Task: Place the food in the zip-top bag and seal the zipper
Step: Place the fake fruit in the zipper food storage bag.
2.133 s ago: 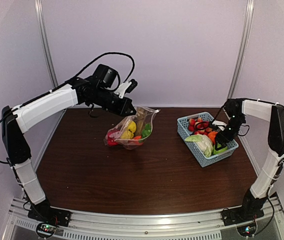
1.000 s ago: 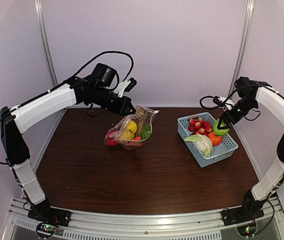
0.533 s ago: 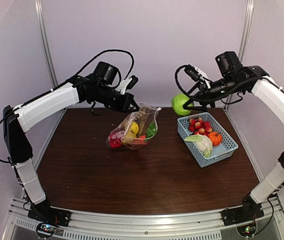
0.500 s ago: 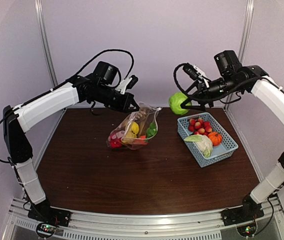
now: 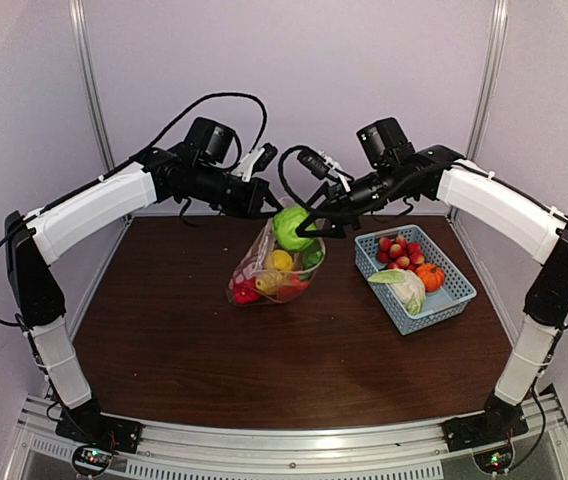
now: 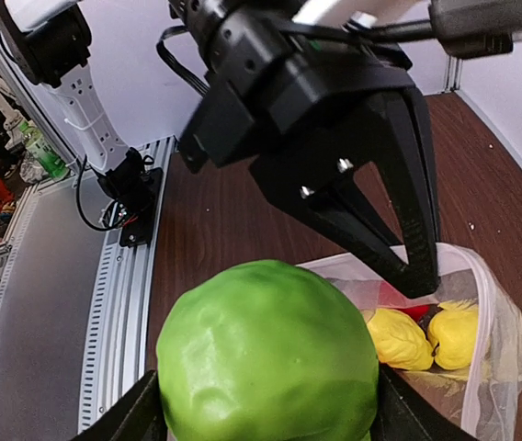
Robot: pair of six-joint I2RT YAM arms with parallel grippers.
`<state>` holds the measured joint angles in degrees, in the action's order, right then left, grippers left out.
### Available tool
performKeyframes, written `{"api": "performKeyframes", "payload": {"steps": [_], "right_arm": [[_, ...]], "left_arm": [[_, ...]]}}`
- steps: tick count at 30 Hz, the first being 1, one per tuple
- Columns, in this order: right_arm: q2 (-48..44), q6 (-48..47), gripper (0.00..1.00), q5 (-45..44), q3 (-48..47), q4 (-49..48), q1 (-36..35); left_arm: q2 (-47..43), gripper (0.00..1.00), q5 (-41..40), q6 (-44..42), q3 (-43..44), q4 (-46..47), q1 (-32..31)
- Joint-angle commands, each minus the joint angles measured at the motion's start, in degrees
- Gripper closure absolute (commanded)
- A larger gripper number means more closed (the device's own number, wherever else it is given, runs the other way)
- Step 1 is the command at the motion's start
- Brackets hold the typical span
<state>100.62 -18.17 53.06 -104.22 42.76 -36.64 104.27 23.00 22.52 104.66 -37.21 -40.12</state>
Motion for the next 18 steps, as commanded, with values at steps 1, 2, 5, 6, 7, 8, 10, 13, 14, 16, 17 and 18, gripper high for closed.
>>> {"api": "performKeyframes", "payload": {"steps": [1, 2, 5, 6, 7, 8, 10, 13, 14, 16, 17, 18], "right_arm": [[1.55, 0.06, 0.51, -3.5, -1.31, -1.95, -0.09], [1.86, -0.88, 0.51, -4.83, -1.37, -1.39, -0.3], [2.58, -2.43, 0.49, -9.1, -1.16, -0.28, -0.55], [2.75, -2.68, 0.47, -10.42, -1.16, -0.09, -0.72], [2.9, -2.84, 0.46, -11.57, -1.08, 0.14, -0.79], [2.91, -2.96, 0.44, -12.95, -0.95, 0.24, -0.98], [2.87, -3.04, 0.39, -14.38, -0.81, 0.2, -1.21], [2.68, -2.79, 0.31, -15.43, -1.15, 0.35, -1.31], [2.62, -2.67, 0.28, -15.22, -1.69, 0.75, -1.3], [2.17, -2.92, 0.19, -13.82, -3.45, 2.24, -1.32], [1.67, -3.04, 0.16, -13.17, -4.12, 2.84, -1.28], [1.1, -3.02, 0.15, -12.86, -4.75, 3.24, -1.32]], "left_arm": [[-1.56, 1.0, 1.57, 0.72, 1.52, 3.15, 0.3], [-1.8, 1.0, 1.62, 0.68, 1.58, 3.17, 0.3], [-2.13, 1.0, 2.19, 0.72, 1.73, 3.19, 0.3], [-2.14, 1.0, 2.37, 0.81, 1.76, 3.2, 0.3], [-2.14, 1.0, 2.56, 0.85, 1.78, 3.24, 0.3], [-2.07, 1.0, 2.61, 0.98, 1.8, 3.4, 0.3], [-2.05, 1.0, 2.69, 1.11, 1.78, 3.74, 0.3], [-2.1, 1.0, 2.62, 1.21, 1.7, 3.93, 0.3], [-2.06, 1.0, 2.46, 1.14, 1.63, 3.98, 0.37], [-2.05, 1.0, 2.22, 1.03, 1.31, 3.99, 0.59], [-2.05, 1.0, 2.25, 1.1, 1.01, 3.99, 0.79], [-2.05, 1.0, 2.38, 1.16, 0.8, 4.03, 0.97]]}}
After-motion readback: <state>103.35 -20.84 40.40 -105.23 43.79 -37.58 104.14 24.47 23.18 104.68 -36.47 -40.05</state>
